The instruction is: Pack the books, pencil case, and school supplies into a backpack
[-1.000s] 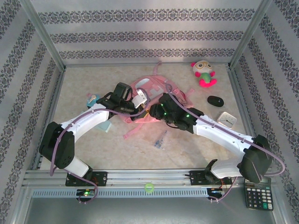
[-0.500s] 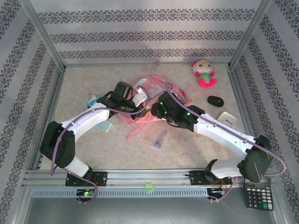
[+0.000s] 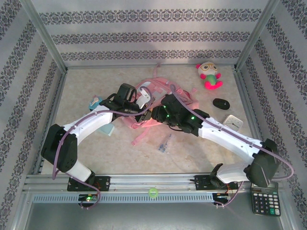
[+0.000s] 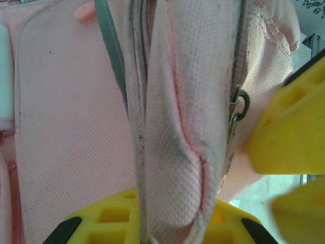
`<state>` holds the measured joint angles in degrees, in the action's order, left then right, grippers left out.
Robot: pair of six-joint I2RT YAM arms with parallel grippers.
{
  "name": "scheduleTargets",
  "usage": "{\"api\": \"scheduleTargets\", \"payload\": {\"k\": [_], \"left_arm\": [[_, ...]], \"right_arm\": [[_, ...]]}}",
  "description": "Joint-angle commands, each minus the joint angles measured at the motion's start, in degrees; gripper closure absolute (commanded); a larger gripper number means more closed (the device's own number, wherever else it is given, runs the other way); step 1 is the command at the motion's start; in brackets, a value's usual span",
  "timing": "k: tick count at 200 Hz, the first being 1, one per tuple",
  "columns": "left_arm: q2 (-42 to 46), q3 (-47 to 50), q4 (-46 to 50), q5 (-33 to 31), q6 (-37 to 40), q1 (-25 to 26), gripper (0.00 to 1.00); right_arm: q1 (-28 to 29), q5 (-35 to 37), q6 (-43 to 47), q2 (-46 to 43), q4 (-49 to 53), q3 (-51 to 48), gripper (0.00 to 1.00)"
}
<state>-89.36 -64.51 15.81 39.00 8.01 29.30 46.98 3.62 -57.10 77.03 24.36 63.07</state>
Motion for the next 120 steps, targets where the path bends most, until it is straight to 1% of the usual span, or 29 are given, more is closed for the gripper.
{"api": "scheduleTargets", "payload": {"k": [1,18,53,72,98,120], "left_arm": [[0.8,0.5,-2.1,6.3,-4.8,0.8,1.0],[0.9,0.7,-2.2,6.8,-4.8,0.8,1.0],[1.2,1.0,-2.1,6.9,-4.4,0.8,1.0],[1.3,1.0,-1.8,6.8,-4.2,0.8,1.0],[1.2,1.2,-1.6,6.6,-3.9,0.8,1.0],[1.0,1.2,-1.3,6.4,-3.6,0.8,1.0]], "right_arm": [[-0.9,2.8,-0.6,1.8,2.0,2.0,0.68],[-1.2,6.2,0.3,2.8,4.4,2.3,0.7],[-1.9,12.7,1.0,3.3,9.4,2.3,0.69],[-2.0,15.8,1.3,3.3,13.3,3.4,0.73],[-2.1,16.8,2.2,2.0,13.1,2.8,0.81],[-2.1,17.5,3.1,1.7,14.0,3.2,0.81]]}}
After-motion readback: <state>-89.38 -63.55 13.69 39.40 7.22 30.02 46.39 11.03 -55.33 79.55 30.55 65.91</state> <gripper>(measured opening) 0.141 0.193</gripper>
